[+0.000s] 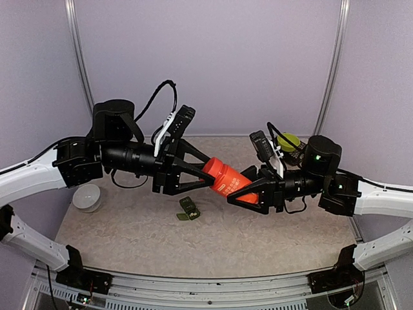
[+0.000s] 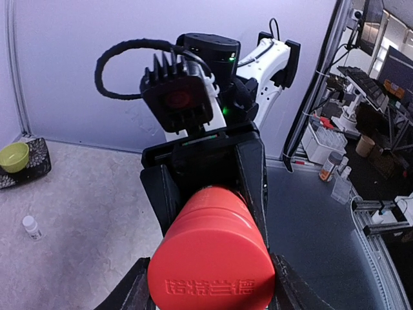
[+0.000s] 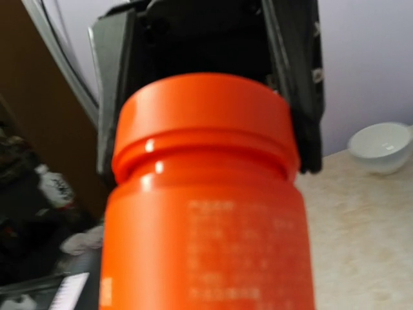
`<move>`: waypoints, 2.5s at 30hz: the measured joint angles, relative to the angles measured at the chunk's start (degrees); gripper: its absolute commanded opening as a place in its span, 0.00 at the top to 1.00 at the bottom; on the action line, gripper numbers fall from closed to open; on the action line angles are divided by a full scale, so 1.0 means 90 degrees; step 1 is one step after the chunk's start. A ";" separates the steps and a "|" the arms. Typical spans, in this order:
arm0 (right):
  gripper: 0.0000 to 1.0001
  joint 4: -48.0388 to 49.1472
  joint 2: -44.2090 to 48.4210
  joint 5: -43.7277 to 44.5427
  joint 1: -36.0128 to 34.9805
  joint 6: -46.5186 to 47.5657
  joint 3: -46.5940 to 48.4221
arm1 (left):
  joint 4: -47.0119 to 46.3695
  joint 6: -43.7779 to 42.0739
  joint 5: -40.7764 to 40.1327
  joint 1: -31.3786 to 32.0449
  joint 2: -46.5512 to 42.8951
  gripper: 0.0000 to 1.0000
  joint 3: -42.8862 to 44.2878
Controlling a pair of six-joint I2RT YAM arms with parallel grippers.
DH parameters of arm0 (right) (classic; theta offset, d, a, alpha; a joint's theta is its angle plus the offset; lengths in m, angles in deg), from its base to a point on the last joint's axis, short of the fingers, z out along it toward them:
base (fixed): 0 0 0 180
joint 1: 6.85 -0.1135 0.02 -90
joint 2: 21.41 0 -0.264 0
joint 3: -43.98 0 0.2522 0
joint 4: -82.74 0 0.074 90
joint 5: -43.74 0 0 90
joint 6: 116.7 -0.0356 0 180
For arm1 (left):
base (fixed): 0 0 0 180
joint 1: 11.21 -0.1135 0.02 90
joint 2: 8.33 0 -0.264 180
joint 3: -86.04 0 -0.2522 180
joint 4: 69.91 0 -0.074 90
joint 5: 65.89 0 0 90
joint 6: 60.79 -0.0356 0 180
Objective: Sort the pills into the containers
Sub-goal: Screw the lid of the pill bottle onto the pill bottle.
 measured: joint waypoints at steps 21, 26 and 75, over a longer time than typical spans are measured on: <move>1.00 0.0763 -0.0372 -0.0440 -0.0046 -0.1200 -0.0083 | 0.0172 -0.1277 0.0172 0.0231 -0.0257 0.01 -0.0573; 1.00 0.0282 -0.0109 -0.0049 -0.0046 -0.0707 -0.0024 | -0.0024 -0.0716 -0.0102 0.0070 -0.0573 0.01 -0.0767; 1.00 -0.0726 -0.0384 0.2276 -0.0148 0.1877 0.0437 | -0.3009 0.3322 -0.2402 0.0100 -0.0291 0.01 -0.1860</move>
